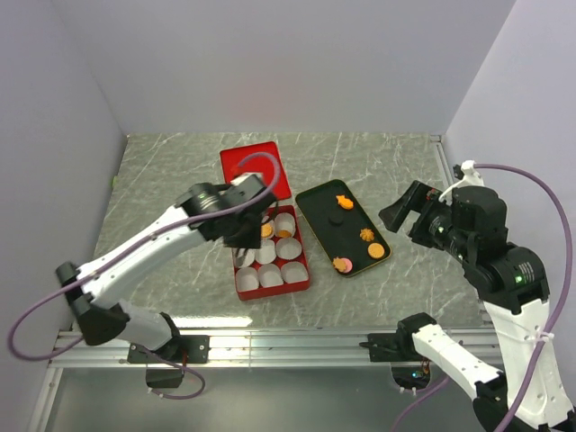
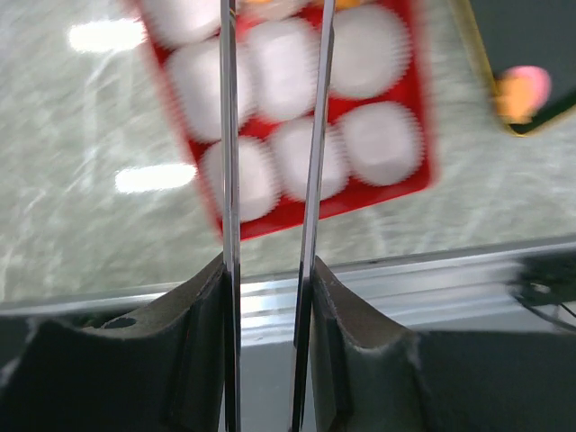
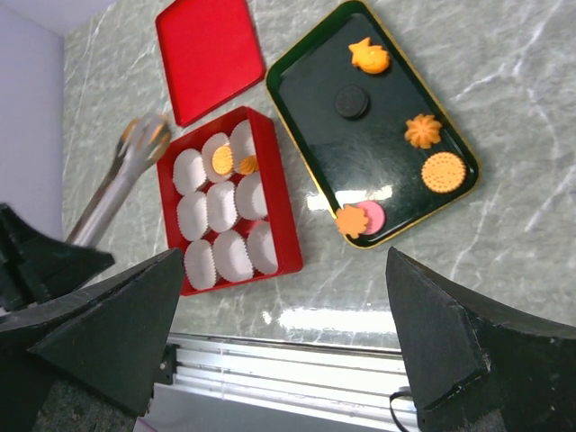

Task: Pack the cookies

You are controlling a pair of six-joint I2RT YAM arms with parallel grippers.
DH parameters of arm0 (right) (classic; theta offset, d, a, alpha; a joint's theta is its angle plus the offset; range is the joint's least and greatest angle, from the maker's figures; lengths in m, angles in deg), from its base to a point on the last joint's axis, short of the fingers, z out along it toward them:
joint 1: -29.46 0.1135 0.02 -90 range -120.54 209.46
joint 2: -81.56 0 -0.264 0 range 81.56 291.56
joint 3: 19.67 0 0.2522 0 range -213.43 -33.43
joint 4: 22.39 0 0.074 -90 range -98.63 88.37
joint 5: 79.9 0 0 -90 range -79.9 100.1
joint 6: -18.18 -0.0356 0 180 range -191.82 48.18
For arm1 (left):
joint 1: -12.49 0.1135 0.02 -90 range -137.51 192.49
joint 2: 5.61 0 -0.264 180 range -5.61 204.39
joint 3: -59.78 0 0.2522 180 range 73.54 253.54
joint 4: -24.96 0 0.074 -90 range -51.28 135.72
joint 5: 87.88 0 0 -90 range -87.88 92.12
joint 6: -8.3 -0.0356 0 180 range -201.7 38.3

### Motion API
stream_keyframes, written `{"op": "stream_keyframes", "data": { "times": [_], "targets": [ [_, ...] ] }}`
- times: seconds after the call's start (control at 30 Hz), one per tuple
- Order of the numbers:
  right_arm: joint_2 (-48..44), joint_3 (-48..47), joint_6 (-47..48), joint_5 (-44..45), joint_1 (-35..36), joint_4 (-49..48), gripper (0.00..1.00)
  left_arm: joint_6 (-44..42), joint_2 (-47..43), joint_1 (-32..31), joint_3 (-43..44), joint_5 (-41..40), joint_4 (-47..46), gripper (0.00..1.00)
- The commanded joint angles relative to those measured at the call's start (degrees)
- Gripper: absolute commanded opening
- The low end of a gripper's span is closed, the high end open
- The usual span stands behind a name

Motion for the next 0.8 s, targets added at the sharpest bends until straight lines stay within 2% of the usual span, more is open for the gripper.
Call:
{"op": "stream_keyframes", "data": {
  "times": [0.0,0.1,0.3,0.77],
  "targets": [
    [1.16,0.41,-0.39,-1.97,0.42,-3.73,1.00,2.79,-6.64,3.03,-7.47,-0.59,0.91,0.36],
    [2.21,0.24,-0.21,-2.06,0.51,-4.35,1.00,2.97,-10.43,5.40,-11.96,0.55,0.91,0.36],
    [3.80,0.41,0.23,-4.44,0.51,-5.14,1.00,3.14,-12.64,7.17,-16.29,0.82,0.39,0.37],
    [4.76,0.77,1.72,-4.96,0.42,-5.14,1.00,1.56,-6.15,7.35,-16.03,1.96,-5.68,0.35]
  ]
}}
